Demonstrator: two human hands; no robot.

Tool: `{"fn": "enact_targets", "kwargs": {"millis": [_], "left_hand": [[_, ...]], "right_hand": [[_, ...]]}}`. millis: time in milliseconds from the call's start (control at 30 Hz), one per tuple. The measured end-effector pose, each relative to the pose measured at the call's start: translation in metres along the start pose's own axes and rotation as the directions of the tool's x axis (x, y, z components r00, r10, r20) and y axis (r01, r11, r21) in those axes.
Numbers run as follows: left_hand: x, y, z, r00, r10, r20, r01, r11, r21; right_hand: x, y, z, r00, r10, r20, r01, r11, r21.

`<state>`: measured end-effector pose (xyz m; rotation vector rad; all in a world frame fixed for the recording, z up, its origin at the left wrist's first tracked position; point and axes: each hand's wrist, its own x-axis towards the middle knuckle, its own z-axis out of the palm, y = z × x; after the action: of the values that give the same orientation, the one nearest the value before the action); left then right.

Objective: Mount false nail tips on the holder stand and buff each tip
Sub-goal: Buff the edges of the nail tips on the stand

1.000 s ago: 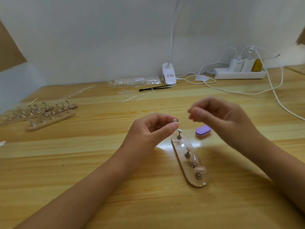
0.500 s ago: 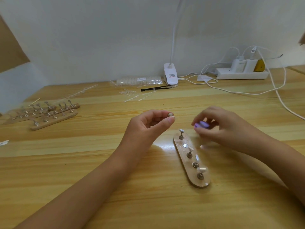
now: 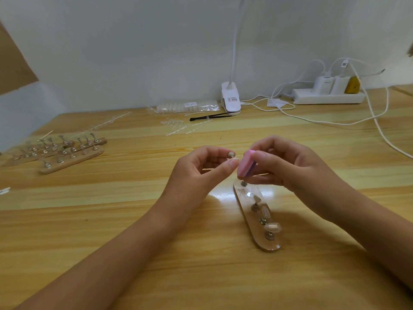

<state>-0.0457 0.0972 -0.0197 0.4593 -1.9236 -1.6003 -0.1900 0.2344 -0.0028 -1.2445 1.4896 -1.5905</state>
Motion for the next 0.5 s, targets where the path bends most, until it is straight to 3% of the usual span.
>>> {"fn": "enact_targets", "kwargs": {"millis": [200,500], "left_hand": [[-0.0006,-0.0002,0.0008,1.0,0.03,0.005,-0.03,0.999,0.041],[-0.001,-0.0001,0.0007,0.999,0.049,0.01,-0.05,0.998,0.036]], "right_hand": [[0.0018,0.0008,0.0017,0.999,-0.028,-0.046,0.024,0.997,-0.075],[0.0036,0.0032,-0.0015,1.0,-0.006,-0.017,0.007,0.997,0.081]]}}
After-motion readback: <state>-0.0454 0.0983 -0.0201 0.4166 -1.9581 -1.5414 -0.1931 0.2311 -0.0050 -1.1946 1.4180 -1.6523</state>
